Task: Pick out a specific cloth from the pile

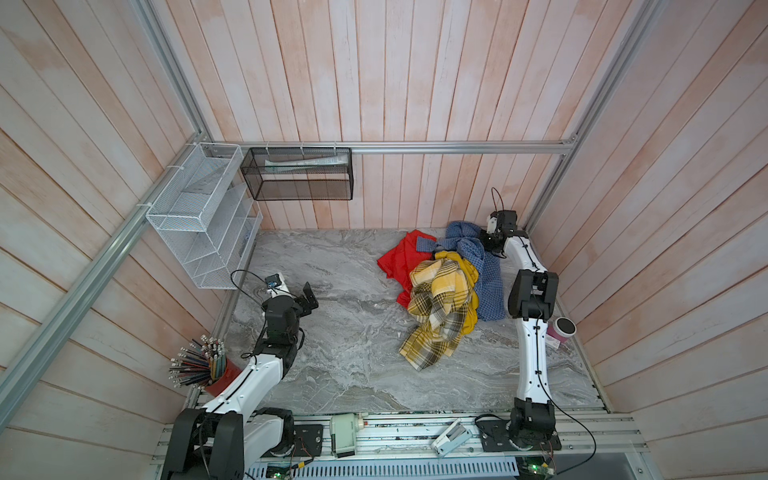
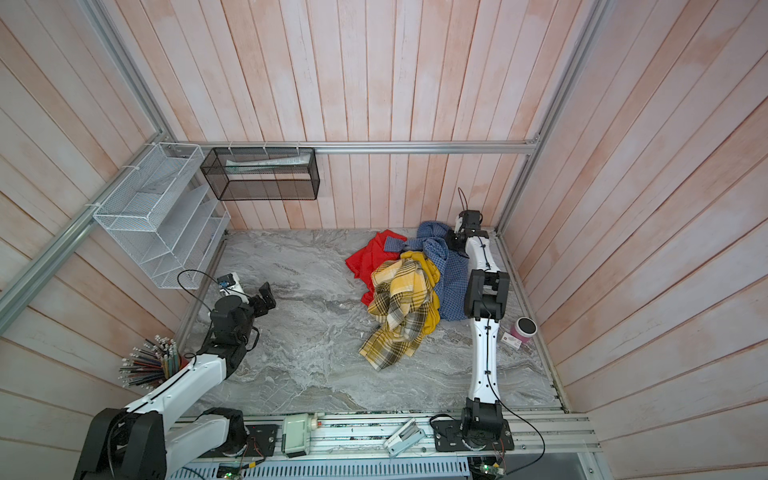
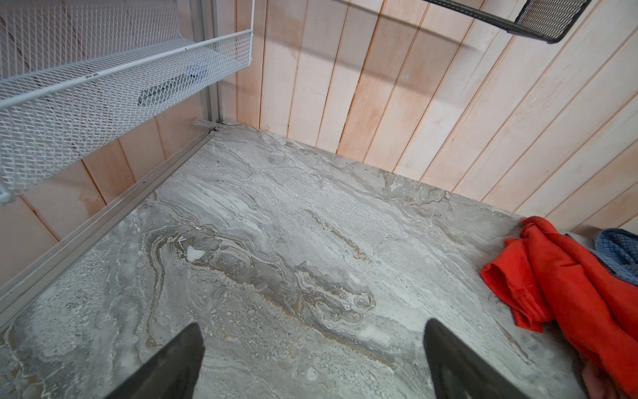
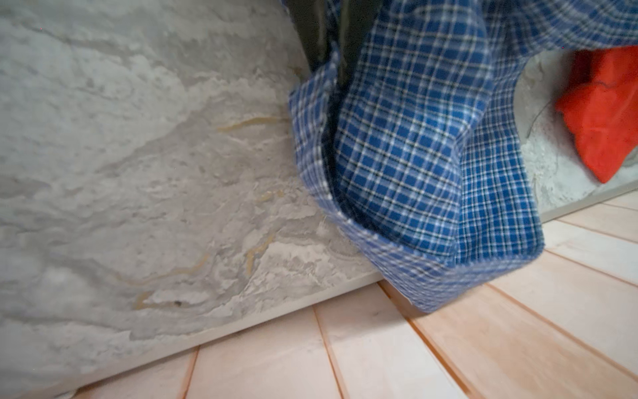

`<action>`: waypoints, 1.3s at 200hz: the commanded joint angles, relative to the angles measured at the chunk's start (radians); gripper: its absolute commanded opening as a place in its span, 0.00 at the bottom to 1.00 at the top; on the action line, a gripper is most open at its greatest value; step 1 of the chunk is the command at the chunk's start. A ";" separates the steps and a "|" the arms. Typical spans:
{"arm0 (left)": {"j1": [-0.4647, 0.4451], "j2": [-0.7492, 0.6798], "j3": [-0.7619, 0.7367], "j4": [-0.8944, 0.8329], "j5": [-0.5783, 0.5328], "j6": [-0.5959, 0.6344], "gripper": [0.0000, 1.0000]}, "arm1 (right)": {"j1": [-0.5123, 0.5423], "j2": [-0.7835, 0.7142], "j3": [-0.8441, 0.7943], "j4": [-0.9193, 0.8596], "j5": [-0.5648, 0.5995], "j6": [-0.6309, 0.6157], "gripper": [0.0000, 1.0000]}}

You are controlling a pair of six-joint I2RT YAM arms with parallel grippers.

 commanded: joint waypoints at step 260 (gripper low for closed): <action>-0.005 -0.052 -0.024 -0.019 0.022 -0.046 1.00 | 0.036 -1.241 -0.943 0.668 -0.090 0.108 0.00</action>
